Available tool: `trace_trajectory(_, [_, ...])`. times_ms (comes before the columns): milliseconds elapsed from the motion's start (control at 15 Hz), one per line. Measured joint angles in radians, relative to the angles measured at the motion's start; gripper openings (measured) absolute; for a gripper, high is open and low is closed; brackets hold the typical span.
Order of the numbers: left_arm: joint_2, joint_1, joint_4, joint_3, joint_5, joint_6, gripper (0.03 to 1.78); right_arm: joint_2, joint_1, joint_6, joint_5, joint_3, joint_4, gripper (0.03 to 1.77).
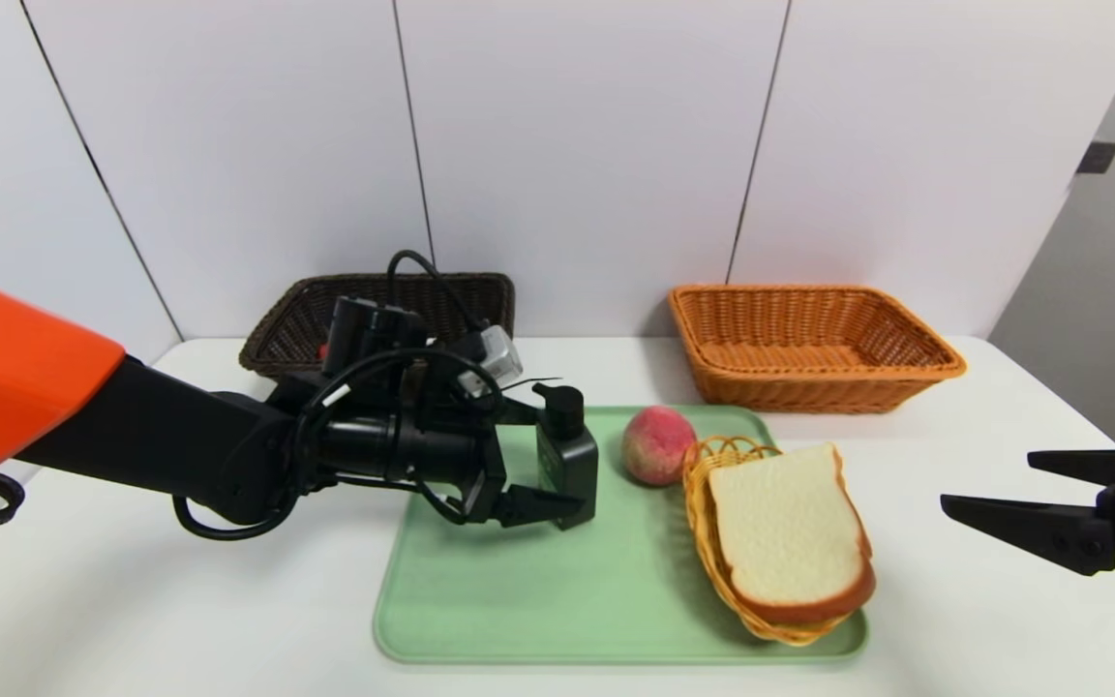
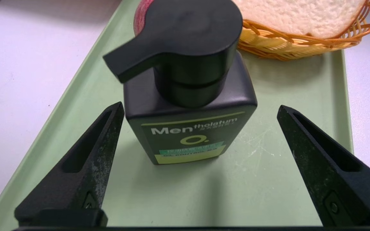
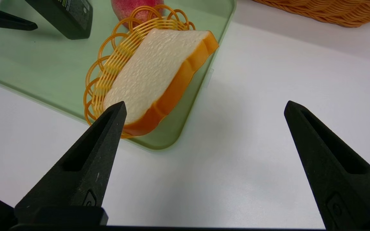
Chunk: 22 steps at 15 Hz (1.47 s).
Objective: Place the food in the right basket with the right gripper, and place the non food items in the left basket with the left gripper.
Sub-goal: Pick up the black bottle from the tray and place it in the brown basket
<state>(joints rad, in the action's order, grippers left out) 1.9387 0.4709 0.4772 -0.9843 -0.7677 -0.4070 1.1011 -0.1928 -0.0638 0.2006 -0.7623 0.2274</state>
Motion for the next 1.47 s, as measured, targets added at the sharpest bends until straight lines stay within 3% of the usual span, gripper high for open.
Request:
trace_trajectory(800, [0.058, 0.041, 0.003, -0.085, 0.032, 0.039, 1.69, -0.007, 0.0, 0.0, 0.001, 0.001, 0.0, 1.7])
trace_trajectory(1000, [0.067, 0.043, 0.002, -0.093, 0.046, 0.039, 1.18, -0.007, 0.0, 0.001, 0.002, 0.001, 0.0, 1.7])
trace_trajectory(1067, [0.068, 0.043, 0.003, -0.094, 0.045, 0.04, 1.12, -0.007, 0.0, 0.0, 0.002, 0.001, 0.0, 1.7])
trace_trajectory(1467, [0.048, 0.043, 0.001, -0.09, 0.048, 0.047, 1.11, -0.008, 0.0, 0.0, 0.002, 0.001, 0.0, 1.7])
